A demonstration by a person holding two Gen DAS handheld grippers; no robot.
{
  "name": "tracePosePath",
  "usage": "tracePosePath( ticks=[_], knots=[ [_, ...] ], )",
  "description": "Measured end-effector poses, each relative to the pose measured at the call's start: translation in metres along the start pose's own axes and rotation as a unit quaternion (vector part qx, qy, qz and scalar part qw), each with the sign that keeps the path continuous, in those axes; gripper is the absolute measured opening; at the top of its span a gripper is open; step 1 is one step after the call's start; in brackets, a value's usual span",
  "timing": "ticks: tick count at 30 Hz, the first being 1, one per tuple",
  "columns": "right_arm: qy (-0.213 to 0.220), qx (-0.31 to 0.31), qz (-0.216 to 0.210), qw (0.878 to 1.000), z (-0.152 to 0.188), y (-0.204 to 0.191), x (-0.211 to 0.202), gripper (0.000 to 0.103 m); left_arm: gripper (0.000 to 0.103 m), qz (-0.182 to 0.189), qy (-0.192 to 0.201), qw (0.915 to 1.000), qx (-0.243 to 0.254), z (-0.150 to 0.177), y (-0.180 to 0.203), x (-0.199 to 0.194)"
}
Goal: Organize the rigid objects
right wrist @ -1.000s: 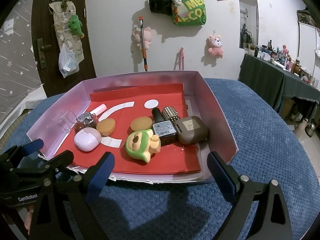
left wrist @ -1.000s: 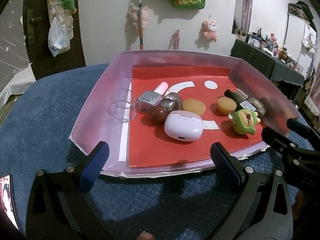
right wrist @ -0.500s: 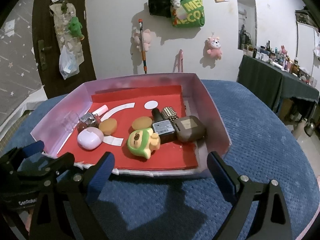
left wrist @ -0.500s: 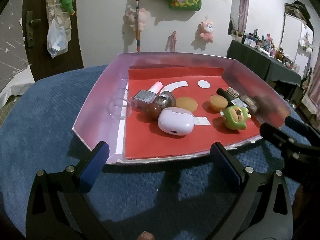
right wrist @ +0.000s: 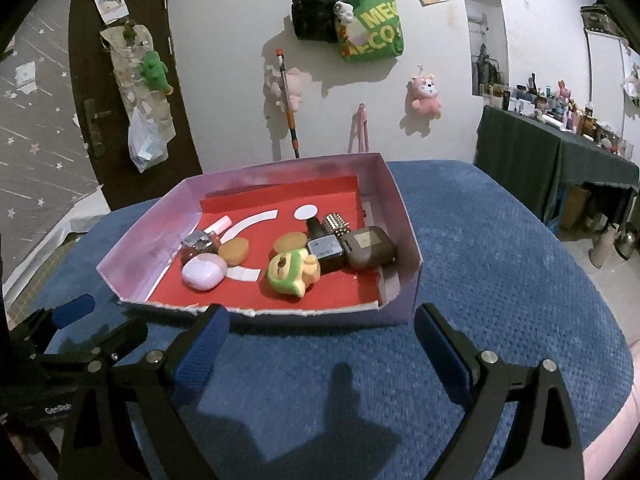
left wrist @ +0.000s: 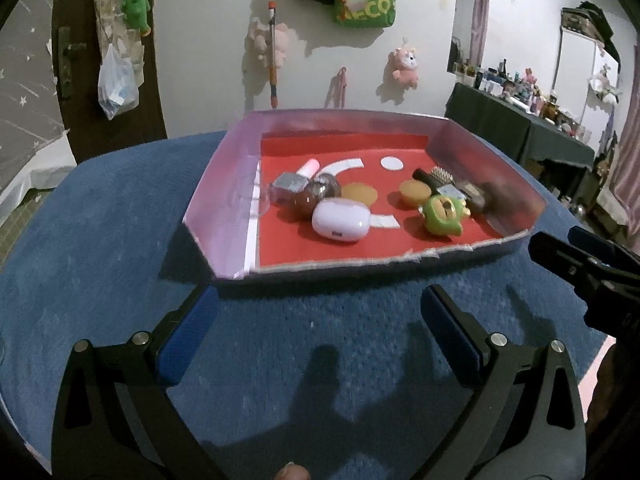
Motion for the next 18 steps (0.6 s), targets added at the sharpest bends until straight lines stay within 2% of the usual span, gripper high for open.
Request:
tracePosePath(
  ticks=[10,18],
  knots=[
    [-0.040,-0.003,-0.012,0.999,0.026,0.001,0.001,0.097,0.103,0.018,-0.035,0.9990,-0.020,0.028,-0.003,0.005],
    [-0.061,-0.005,-0.007,0.998,0.041,0.000,0.014,0.097,0.103,0.013,-0.047,0.9985,-0.026,0.035,-0.005,0.012]
  ],
)
Point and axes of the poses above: each gripper's, at about its wrist camera, not at the fingertips, and x roughly the way its jaws point, y to its right, z to its underside, the point moved 1 cm from there along x, roughly the way its jaws point, and after that the axes turned 4 degrees about z, right-handed, at the moved point
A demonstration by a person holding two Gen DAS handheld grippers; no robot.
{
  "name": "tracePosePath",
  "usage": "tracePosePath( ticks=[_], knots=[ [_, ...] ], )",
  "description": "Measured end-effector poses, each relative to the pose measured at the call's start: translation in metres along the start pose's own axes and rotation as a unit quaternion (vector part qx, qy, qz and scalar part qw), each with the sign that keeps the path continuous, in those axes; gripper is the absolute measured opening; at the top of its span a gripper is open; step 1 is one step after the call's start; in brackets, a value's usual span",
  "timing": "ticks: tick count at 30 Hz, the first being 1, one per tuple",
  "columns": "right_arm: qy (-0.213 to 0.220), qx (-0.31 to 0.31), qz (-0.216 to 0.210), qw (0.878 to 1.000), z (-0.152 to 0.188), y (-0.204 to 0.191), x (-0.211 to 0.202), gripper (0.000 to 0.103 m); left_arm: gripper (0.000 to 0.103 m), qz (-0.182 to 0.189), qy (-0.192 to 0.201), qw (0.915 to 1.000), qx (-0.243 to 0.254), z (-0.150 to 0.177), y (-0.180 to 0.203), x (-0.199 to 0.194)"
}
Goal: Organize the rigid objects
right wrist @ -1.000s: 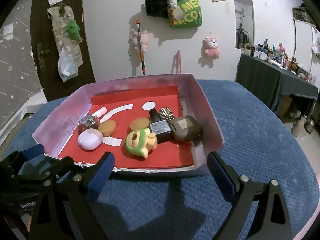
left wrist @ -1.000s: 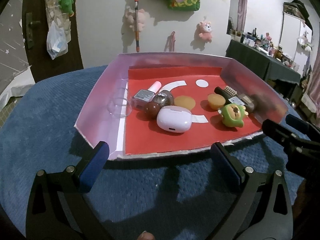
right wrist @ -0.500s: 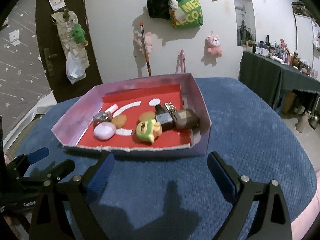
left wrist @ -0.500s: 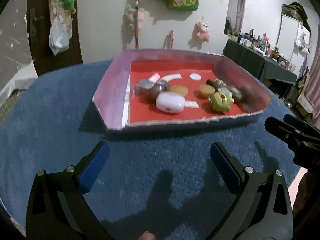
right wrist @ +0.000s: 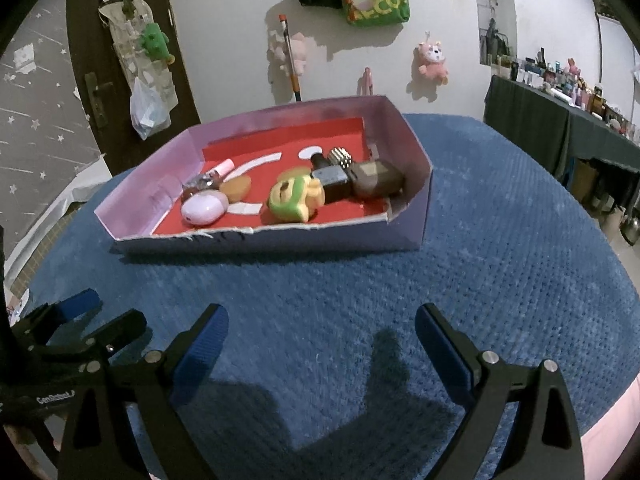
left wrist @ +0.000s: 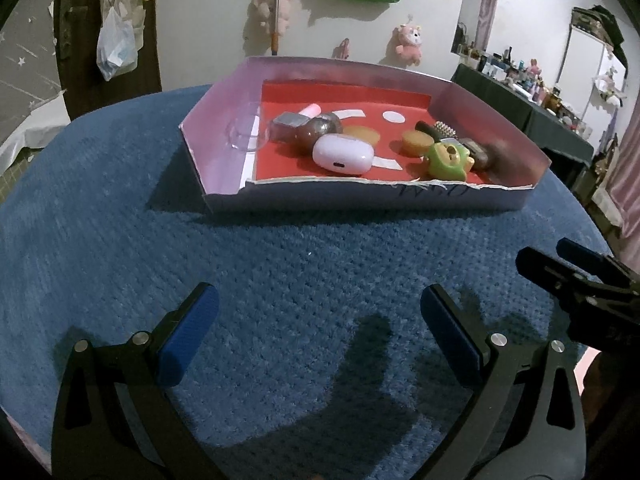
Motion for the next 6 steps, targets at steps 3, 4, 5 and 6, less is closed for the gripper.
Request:
tracePosePath(
  ticks=[3,4,5,6],
  knots=[
    [-0.008,-0.001,0.002,1.000,0.0020,0.0002,0.0063,0.097,0.103,-0.003,-0.009,1.0000,0.001,0.0011,-0.0010,0.0048],
    [-0.009,0.000,0.002,1.000,0.0023,0.0000,0.0076,0.097,0.103,-0.004,-0.014,0.9999,0.000,0.0018,-0.0016,0.0071],
    [-0.010,-0.001,0.003,1.000,0.0026,-0.0004,0.0087,0.097,0.103,-0.002,-0.017,0.9998,-0.003,0.0024,-0.0025,0.0088],
    [-0.011,-0.002,0.004,1.000,0.0029,-0.0009,0.0097,0.097,0.103,-0.001,-0.019,0.9998,-0.005,0.0031,-0.0035,0.0100]
  ],
)
Point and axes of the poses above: each gripper's, at about its wrist camera, not at the fingertips, and x roughly the way its jaws point, y to its right, z to its underside, the point moved 1 cm from there along x, roughly the way its jaws point, and after that the axes turned 4 degrees about z, right-handed, at the moved point
